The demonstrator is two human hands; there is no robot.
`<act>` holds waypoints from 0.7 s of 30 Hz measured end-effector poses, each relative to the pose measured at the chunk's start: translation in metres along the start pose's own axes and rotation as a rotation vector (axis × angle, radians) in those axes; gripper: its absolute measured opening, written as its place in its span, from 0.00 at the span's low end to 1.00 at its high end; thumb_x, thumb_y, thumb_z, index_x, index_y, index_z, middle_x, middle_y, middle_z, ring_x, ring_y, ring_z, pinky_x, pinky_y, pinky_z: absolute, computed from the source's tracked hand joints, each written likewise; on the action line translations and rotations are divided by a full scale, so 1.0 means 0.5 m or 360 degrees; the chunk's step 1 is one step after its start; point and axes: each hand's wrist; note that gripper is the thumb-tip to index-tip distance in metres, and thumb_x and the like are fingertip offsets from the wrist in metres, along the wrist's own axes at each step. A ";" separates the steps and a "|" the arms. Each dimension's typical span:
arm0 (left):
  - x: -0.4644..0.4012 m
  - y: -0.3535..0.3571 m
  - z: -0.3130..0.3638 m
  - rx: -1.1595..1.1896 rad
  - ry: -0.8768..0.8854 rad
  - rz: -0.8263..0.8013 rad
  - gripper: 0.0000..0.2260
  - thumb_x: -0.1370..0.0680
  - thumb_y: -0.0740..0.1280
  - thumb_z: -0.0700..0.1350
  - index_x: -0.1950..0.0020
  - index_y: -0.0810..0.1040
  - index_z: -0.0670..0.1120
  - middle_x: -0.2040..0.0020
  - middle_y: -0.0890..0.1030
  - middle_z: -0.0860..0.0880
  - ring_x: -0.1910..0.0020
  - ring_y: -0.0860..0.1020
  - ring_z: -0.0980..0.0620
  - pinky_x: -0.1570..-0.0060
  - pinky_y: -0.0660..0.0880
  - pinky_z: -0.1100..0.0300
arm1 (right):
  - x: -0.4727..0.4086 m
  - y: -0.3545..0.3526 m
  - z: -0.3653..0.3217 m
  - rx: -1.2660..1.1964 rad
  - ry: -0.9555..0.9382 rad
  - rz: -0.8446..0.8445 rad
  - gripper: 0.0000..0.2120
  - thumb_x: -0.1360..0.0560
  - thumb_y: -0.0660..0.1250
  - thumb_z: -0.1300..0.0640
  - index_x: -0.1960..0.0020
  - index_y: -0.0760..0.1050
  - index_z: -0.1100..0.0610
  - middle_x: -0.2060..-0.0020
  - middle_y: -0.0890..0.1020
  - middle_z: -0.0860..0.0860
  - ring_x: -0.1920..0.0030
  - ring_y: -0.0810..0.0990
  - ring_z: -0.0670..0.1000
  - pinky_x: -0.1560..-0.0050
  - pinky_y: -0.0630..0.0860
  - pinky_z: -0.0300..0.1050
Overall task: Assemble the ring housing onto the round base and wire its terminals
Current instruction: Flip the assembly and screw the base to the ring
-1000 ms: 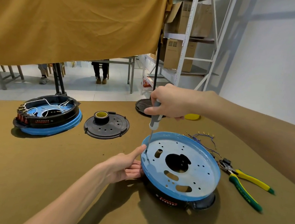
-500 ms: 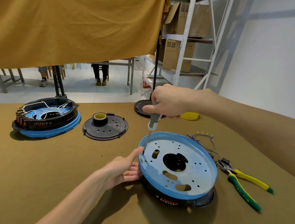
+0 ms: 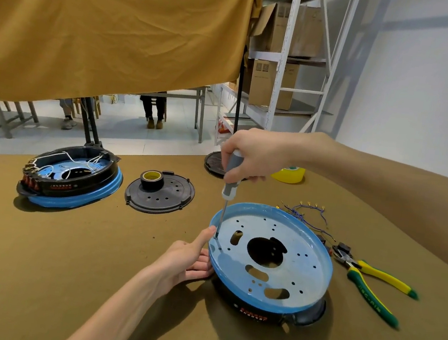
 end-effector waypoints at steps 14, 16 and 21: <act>0.002 0.003 -0.002 0.0015 0.0002 0.0015 0.40 0.38 0.72 0.72 0.42 0.82 0.40 0.53 0.88 0.44 0.54 0.88 0.49 0.51 0.85 0.54 | 0.004 -0.003 -0.014 0.0128 0.0109 -0.0068 0.16 0.21 0.68 0.40 0.48 0.75 0.54 0.70 0.83 0.51 0.78 0.78 0.44 0.76 0.73 0.36; 0.003 0.002 -0.002 0.0021 0.0011 0.0009 0.41 0.40 0.72 0.72 0.42 0.83 0.40 0.53 0.88 0.44 0.54 0.88 0.49 0.53 0.85 0.56 | 0.004 -0.007 -0.015 0.0085 0.0065 -0.0088 0.12 0.22 0.72 0.46 0.48 0.74 0.52 0.70 0.82 0.50 0.78 0.78 0.43 0.76 0.74 0.35; 0.008 0.002 0.000 0.0012 0.0006 0.0023 0.41 0.40 0.72 0.73 0.43 0.83 0.40 0.53 0.88 0.44 0.54 0.88 0.49 0.56 0.84 0.57 | -0.020 0.003 -0.012 0.0442 0.0151 0.0033 0.29 0.19 0.61 0.36 0.57 0.83 0.61 0.74 0.83 0.52 0.78 0.78 0.48 0.78 0.71 0.35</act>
Point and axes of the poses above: each hand's wrist, its own x-axis away from the middle knuckle, its own y-axis out of the palm, z = x × y
